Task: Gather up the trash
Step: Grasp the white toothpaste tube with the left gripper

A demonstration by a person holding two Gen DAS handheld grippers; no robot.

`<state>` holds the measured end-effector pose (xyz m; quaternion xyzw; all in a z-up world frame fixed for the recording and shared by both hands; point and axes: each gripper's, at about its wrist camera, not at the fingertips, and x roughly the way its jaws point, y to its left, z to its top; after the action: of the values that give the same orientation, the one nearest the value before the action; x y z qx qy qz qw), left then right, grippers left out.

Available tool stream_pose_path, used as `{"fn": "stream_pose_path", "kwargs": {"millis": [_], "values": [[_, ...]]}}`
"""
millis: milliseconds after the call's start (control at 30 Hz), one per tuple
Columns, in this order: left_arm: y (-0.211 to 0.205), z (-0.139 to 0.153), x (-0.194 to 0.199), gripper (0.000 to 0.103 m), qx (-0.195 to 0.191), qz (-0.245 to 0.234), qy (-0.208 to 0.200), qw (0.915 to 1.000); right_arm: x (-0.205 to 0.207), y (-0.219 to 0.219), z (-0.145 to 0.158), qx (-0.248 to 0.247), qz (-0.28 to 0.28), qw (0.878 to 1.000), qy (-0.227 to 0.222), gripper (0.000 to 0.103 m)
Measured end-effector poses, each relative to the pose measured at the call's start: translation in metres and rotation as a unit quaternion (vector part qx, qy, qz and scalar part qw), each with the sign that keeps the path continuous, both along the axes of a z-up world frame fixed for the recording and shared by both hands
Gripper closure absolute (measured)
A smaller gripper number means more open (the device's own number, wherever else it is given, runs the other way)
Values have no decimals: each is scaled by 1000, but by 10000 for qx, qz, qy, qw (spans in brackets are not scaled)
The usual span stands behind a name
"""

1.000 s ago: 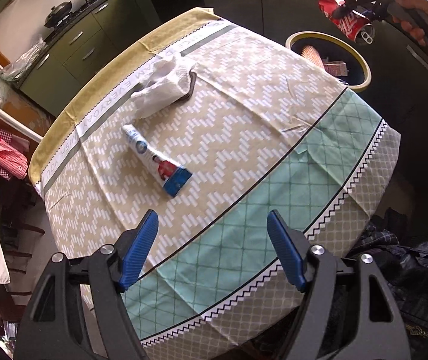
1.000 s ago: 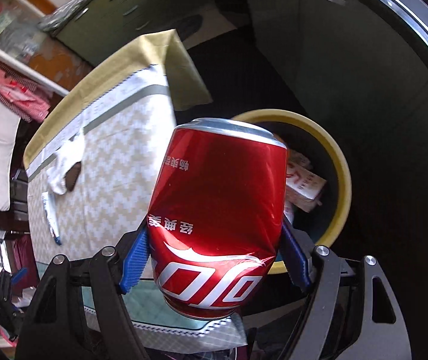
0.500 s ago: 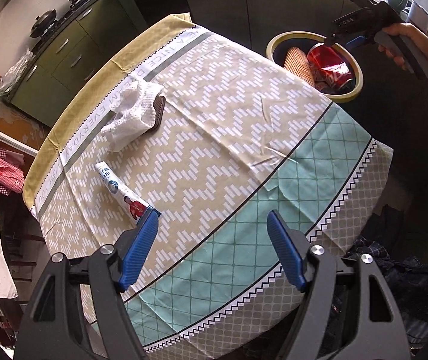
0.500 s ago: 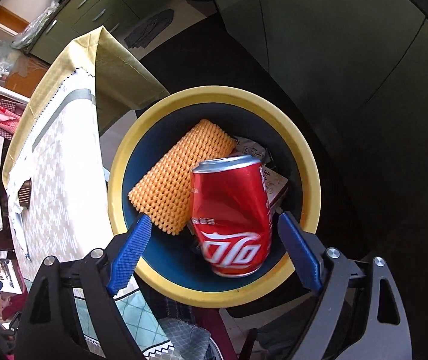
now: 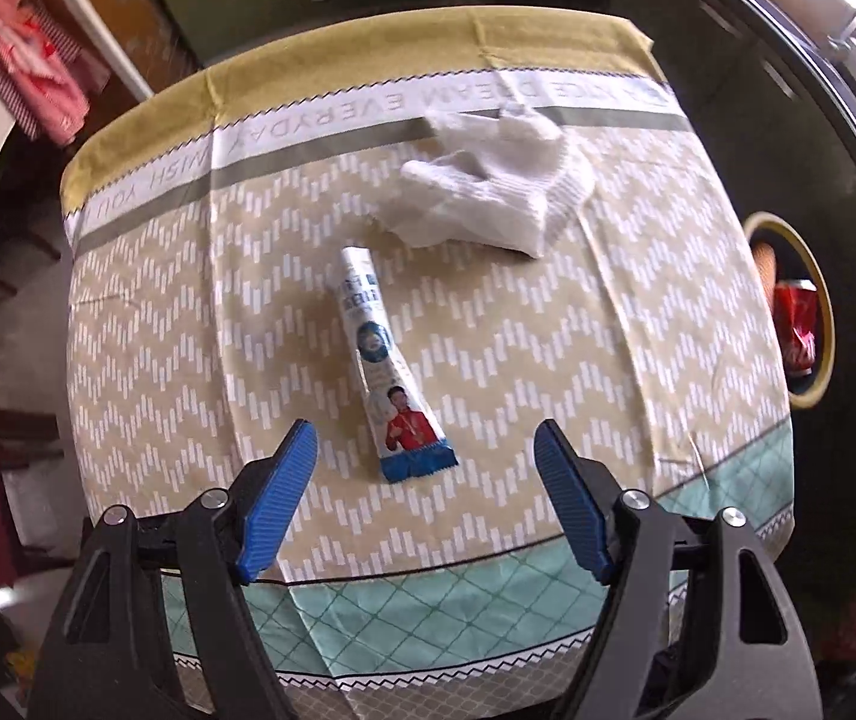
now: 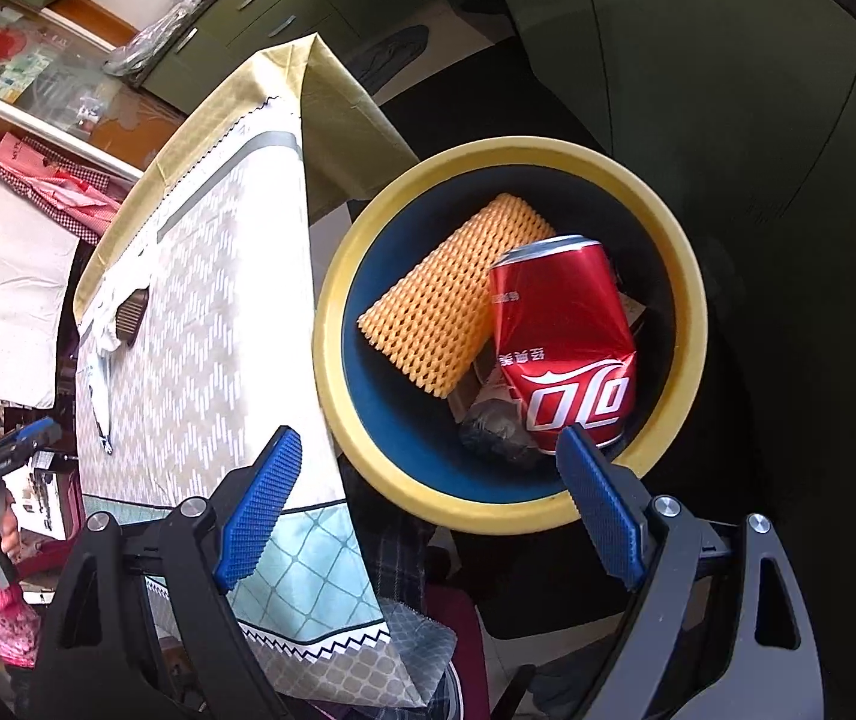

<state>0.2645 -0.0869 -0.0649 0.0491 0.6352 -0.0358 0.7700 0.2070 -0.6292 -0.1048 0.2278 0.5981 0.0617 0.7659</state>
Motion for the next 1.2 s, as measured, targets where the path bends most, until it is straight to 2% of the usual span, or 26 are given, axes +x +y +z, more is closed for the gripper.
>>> {"fn": "stream_pose_path", "kwargs": {"millis": [167,367,433,533,600,767,1000,1200], "values": [[18,-30,29,33,118,572,193,9981,3,16,-5,83,203,9998,7,17],[33,-57,48,54,-83,1012,464,9938,2,24,-11,113,322,9994,52,16],[33,-62,51,55,-153,1041,520,9931,1,24,-13,106,316,9994,67,16],[30,-65,53,65,-170,981,530,9936,1,20,-16,52,273,9996,95,16],[27,-68,53,78,-187,937,580,9937,2,18,-18,68,257,9996,121,16],[14,-69,51,83,-182,751,584,9953,1,19,-21,85,273,9995,136,16],[-7,-45,22,84,-290,334,443,9980,-3,19,-15,5,275,9996,29,16],[-69,-10,6,84,-420,-348,314,9980,-14,12,-6,-65,200,9997,-103,16]]}}
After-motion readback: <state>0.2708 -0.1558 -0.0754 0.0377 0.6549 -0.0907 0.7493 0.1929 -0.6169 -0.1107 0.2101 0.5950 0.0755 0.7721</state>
